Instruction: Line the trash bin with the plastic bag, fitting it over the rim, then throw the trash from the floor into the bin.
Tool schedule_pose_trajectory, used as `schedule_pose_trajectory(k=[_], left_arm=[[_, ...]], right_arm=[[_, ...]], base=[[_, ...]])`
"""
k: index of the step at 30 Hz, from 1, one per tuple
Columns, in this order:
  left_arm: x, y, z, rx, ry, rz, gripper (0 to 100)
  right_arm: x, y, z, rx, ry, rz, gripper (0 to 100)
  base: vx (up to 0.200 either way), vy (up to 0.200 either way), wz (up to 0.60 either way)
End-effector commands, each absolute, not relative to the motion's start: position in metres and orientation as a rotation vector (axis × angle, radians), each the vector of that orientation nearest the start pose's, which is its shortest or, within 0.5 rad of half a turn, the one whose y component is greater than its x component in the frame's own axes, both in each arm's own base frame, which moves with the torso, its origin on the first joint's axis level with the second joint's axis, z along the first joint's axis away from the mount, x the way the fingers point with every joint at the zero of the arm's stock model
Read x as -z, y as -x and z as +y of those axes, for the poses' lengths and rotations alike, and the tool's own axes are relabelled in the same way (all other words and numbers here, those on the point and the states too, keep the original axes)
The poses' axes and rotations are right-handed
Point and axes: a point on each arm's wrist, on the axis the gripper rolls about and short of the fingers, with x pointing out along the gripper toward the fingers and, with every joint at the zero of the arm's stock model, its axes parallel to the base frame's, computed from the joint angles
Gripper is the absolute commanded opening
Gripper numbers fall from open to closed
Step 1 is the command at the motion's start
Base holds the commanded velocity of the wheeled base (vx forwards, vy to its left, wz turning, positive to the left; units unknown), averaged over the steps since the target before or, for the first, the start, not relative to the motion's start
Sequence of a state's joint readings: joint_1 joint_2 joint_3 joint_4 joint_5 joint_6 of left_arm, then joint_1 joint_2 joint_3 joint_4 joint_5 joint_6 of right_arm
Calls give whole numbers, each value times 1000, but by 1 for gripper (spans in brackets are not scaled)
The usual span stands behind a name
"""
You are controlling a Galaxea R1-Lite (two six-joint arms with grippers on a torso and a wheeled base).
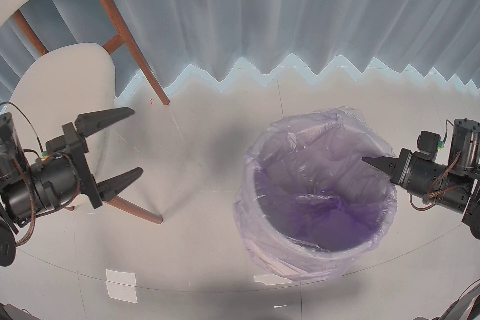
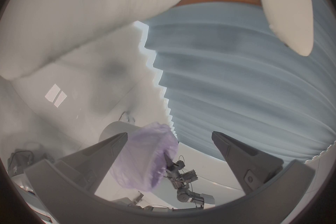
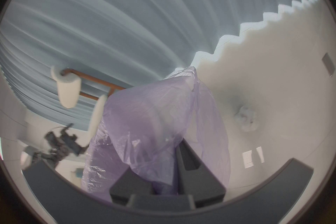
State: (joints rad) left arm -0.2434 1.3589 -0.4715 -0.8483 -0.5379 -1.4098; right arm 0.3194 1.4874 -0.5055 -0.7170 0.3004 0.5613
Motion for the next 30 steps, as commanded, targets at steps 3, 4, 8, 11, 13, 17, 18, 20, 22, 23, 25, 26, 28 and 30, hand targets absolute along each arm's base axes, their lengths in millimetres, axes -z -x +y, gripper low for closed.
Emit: schedule_pose_trajectory(k=[3, 4, 8, 11, 13, 17, 18, 20, 22, 23, 25, 26, 28, 30], left_arm=[[-221, -169, -41, 640, 1313, 432, 100], [-220, -169, -43, 645, 1298, 437, 100], [-216, -170, -46, 639, 1205, 435, 100], [-215, -170, -49, 621, 1181, 428, 100], [-214, -169, -52, 614, 1182, 427, 100], [-214, -168, -53, 598, 1183, 415, 100], [-213, -168, -54, 597, 1183, 416, 100], [-213, -168, -55, 591, 1183, 413, 100], [-213, -167, -55, 591, 1176, 410, 100], [-212, -167, -56, 592, 1168, 411, 100], [-211, -167, -56, 592, 1157, 409, 100], [-210, -166, -56, 591, 1147, 412, 100], [-207, -165, -58, 594, 1133, 424, 100], [-203, -163, -59, 601, 1108, 436, 100]], right_arm=[[-126, -255, 100, -379, -459, 468, 0], [-121, -259, 104, -360, -459, 462, 0], [-94, -283, 122, -263, -494, 376, 0], [-75, -295, 133, -242, -547, 306, 0], [-58, -300, 141, -228, -562, 289, 0], [-37, -303, 153, -239, -596, 278, 0], [-33, -304, 157, -237, -605, 274, 0], [-27, -309, 165, -222, -635, 253, 0], [-26, -315, 171, -207, -669, 236, 0], [-25, -318, 173, -200, -685, 227, 0], [-25, -323, 177, -188, -711, 211, 0], [-25, -326, 180, -187, -731, 200, 0], [-26, -327, 184, -196, -751, 196, 0], [-28, -328, 188, -207, -780, 190, 0]], base=[[0, 0, 0], [0, 0, 0], [0, 0, 0], [0, 0, 0], [0, 0, 0], [0, 0, 0], [0, 0, 0], [0, 0, 0], [0, 0, 0], [0, 0, 0], [0, 0, 0], [0, 0, 0], [0, 0, 0], [0, 0, 0]])
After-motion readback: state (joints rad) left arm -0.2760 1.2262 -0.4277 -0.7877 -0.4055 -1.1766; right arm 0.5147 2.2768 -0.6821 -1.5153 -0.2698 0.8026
